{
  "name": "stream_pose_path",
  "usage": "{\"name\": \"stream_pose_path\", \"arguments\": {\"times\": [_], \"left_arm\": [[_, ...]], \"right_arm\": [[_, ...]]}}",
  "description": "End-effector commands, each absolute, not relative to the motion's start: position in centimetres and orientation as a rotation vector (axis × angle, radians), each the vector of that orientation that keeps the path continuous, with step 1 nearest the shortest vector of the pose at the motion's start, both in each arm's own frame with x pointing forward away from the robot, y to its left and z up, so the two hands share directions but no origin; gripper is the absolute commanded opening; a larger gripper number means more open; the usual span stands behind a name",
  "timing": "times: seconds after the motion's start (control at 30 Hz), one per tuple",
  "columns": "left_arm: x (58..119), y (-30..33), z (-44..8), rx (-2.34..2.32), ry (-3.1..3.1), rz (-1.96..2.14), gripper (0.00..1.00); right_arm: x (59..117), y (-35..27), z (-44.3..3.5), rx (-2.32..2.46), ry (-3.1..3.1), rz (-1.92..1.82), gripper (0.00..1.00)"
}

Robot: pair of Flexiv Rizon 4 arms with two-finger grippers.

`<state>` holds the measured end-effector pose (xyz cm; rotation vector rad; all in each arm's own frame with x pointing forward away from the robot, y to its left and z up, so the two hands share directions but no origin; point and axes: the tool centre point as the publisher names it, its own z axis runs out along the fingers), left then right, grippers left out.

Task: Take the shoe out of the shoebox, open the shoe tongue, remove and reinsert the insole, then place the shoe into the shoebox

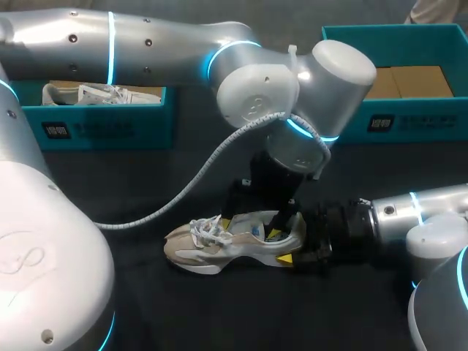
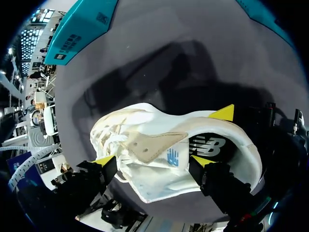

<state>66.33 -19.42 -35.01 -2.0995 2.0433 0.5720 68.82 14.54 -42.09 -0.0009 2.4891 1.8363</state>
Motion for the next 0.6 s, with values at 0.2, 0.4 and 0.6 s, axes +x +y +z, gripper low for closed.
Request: {"name": "stream_pose_path", "arguments": {"times": [0.2,0.4,0.6], "left_arm": [[66.3,-19.9,-36.0,-2.208,1.863,0.552,1.0],[66.4,-18.9,-36.1,-2.21,1.862,0.573,1.0],[66.5,-17.5,-36.0,-2.213,1.844,0.589,1.0]], "right_arm": [[68.8,14.8,-42.2,-0.001,2.492,1.831,0.0],[68.8,14.8,-42.2,-0.001,2.492,1.831,0.0],[68.8,14.8,-42.2,-0.001,2.492,1.831,0.0]]}}
